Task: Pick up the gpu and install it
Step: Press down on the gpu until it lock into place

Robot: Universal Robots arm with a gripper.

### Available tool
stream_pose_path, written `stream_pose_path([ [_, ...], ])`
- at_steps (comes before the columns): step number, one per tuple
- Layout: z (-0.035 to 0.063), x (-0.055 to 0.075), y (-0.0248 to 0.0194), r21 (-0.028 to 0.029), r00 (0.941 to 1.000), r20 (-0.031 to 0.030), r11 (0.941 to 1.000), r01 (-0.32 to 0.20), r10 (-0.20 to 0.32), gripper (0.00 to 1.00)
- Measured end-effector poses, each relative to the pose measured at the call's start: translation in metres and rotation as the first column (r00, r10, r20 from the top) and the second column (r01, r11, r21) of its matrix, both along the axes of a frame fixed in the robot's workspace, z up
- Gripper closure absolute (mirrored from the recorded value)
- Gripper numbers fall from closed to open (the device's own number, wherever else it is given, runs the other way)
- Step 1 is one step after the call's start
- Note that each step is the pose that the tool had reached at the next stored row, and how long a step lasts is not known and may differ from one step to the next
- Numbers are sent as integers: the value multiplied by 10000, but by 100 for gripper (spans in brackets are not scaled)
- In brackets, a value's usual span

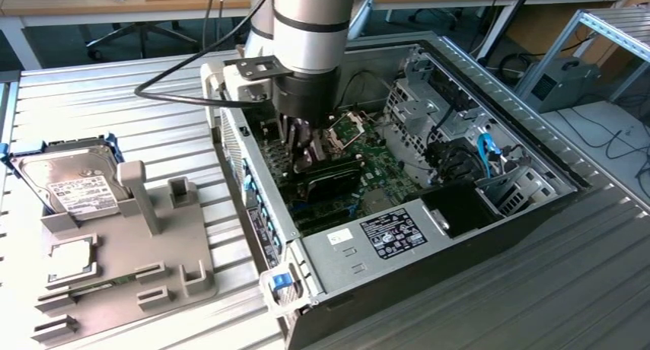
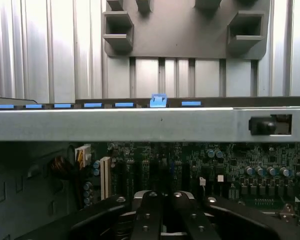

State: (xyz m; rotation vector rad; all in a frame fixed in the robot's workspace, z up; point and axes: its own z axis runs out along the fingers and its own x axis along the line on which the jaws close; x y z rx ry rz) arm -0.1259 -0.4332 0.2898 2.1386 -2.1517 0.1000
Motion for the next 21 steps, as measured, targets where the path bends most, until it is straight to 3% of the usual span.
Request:
stream_pose_path([
  [7,0,271,0,17,10000,-96,10000,1,-1,88],
  [11,0,466,0,95,9999,-162,10000,0,2,88],
  [21,0,707,-1,152,9998,-223,9999,1,2,88],
])
